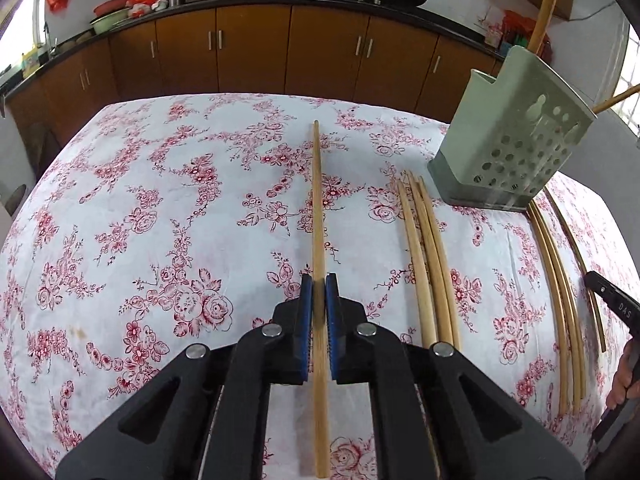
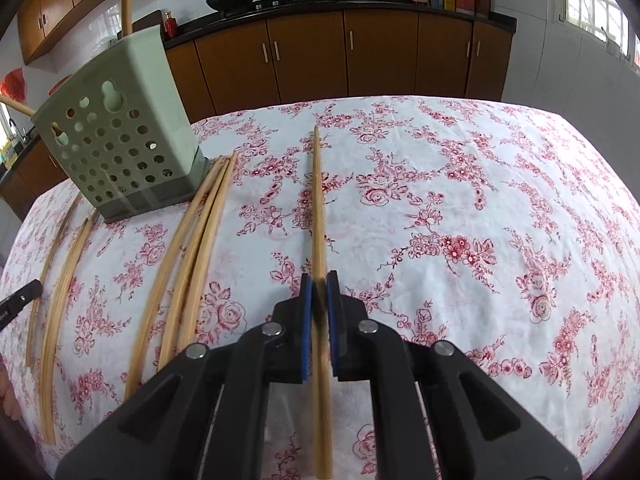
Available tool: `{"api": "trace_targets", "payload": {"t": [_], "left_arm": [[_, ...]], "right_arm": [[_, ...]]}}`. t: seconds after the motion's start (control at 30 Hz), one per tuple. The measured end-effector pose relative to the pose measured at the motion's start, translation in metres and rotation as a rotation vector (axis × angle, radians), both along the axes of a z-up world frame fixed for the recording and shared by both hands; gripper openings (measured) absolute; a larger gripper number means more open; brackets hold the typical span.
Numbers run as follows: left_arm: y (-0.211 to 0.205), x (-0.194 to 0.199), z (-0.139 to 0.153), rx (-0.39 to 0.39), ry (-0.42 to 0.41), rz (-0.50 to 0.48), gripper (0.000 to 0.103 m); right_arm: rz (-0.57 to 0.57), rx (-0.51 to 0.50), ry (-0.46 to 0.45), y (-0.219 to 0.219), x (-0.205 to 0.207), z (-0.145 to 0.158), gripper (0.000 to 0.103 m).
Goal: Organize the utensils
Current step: 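Grasp another chopstick with the right tool while the left tool grasps one, then lift both held chopsticks upright toward the green holder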
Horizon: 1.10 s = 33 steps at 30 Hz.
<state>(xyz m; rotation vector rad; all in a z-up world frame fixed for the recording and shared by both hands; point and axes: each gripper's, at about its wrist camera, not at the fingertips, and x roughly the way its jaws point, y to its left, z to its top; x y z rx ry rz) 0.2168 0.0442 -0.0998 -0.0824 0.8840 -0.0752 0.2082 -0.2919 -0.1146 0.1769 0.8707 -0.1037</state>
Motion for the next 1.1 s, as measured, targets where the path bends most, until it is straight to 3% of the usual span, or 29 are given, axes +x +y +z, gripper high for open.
{"api": "trace_targets", "payload": {"t": [0.8,1.1], "left_arm": [[0.004,-0.001,-0.003,-0.030,0.001,0.000,0.008],[0.000,-0.018,-0.001,0.000,0.001,-0.021,0.010]], "right_arm": [[-0.001,0.014,-0.004,-0.002,-0.001,0.000,0.009],[0.032,-0.024,0.001,0.004,-0.017,0.000,0.009]]}}
